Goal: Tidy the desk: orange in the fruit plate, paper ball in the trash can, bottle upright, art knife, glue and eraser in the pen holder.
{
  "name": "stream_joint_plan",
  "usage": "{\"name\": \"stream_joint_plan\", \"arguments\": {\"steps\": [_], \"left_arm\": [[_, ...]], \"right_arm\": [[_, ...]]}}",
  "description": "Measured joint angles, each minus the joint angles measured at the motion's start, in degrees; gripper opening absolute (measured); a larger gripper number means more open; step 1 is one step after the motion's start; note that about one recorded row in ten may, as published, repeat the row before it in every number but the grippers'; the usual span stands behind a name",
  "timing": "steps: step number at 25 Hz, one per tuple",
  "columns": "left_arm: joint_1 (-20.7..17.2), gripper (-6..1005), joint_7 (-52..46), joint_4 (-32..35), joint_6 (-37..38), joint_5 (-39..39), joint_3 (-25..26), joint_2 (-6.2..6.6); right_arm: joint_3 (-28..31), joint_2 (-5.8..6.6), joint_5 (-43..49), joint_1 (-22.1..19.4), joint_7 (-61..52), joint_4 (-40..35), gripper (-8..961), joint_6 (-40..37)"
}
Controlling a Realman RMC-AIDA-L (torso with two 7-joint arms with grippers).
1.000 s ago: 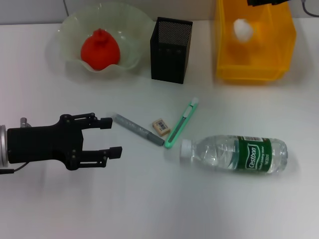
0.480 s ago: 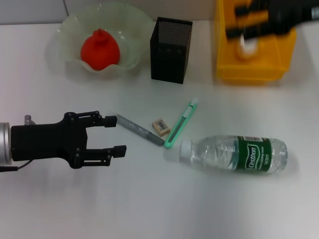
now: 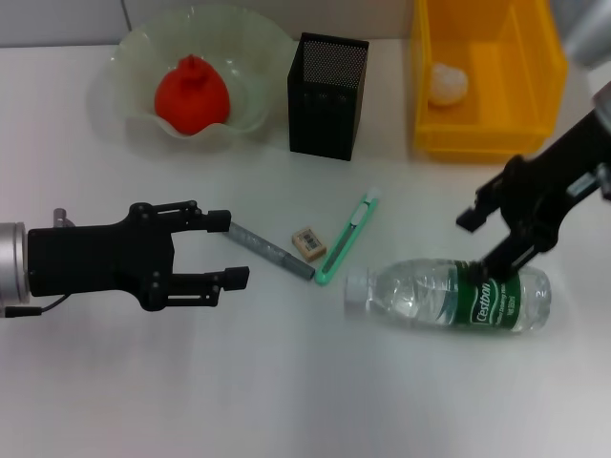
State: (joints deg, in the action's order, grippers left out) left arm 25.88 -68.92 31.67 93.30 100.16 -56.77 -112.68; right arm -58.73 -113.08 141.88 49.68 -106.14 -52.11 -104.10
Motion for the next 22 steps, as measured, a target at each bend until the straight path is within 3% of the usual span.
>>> {"name": "stream_joint_plan", "arguments": {"steps": [1, 2, 6, 22], "left_arm": [[0.1, 781, -0.1, 0.0, 0.0, 0.0, 0.0, 0.0], [0.1, 781, -0.1, 0.0, 0.0, 0.0, 0.0, 0.0], [0.2, 781, -0.1, -0.2, -0.2, -0.1, 0.0, 0.0], [0.3, 777, -0.1, -0.4, -0.3, -0.1, 0.1, -0.09]], "right_arm": [[-1.6, -1.62, 3.4, 0.4, -0.3, -0.9, 783, 0.3], [-1.6, -1.62, 3.4, 0.4, -0.3, -0.9, 783, 0.3], [-3.2, -5.76, 11.9, 1.0, -0.3, -3.3, 783, 1.6], [-12.5, -6.19, 12.2, 1.6, -1.8, 2.0, 785, 8.2]]}}
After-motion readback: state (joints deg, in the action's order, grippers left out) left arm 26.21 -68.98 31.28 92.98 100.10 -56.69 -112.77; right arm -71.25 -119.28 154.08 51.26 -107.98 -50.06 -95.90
